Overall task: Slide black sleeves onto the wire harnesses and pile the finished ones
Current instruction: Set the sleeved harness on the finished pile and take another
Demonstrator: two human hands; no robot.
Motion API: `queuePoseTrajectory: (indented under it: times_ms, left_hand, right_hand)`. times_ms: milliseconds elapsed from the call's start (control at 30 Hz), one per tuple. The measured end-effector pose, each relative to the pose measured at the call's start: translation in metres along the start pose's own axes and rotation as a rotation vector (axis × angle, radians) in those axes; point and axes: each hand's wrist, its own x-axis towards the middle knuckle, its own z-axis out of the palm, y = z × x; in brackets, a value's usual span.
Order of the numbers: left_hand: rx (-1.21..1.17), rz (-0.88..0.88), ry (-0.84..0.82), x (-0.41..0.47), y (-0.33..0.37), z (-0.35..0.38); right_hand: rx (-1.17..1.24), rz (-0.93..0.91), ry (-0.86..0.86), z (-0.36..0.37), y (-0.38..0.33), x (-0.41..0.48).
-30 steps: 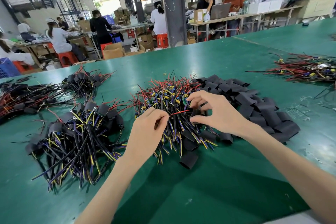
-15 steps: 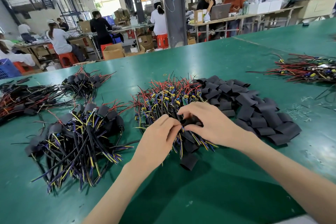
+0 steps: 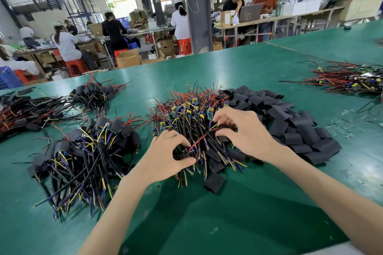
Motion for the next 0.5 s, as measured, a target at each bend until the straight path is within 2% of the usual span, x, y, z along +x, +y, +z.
queuePoseTrajectory:
  times_ms: [200, 333, 500]
  left_hand:
    - [-0.179, -0.073, -0.055, 0.003, -0.009, -0.005]
    - [-0.368, -0.085, -0.012, 0.003, -0.011, -0.011]
    - [-0.402, -0.075, 0.045, 0.006, -0.008, -0.006]
  right_hand:
    - [-0.015, -0.009, -0.037, 0.001, 0.004, 0.001]
    - [-0.04, -0.02, -0.047, -0.003, 0.008, 0.003]
    - [-0.089, -0.037, -0.058, -0.008, 0.011, 0.004]
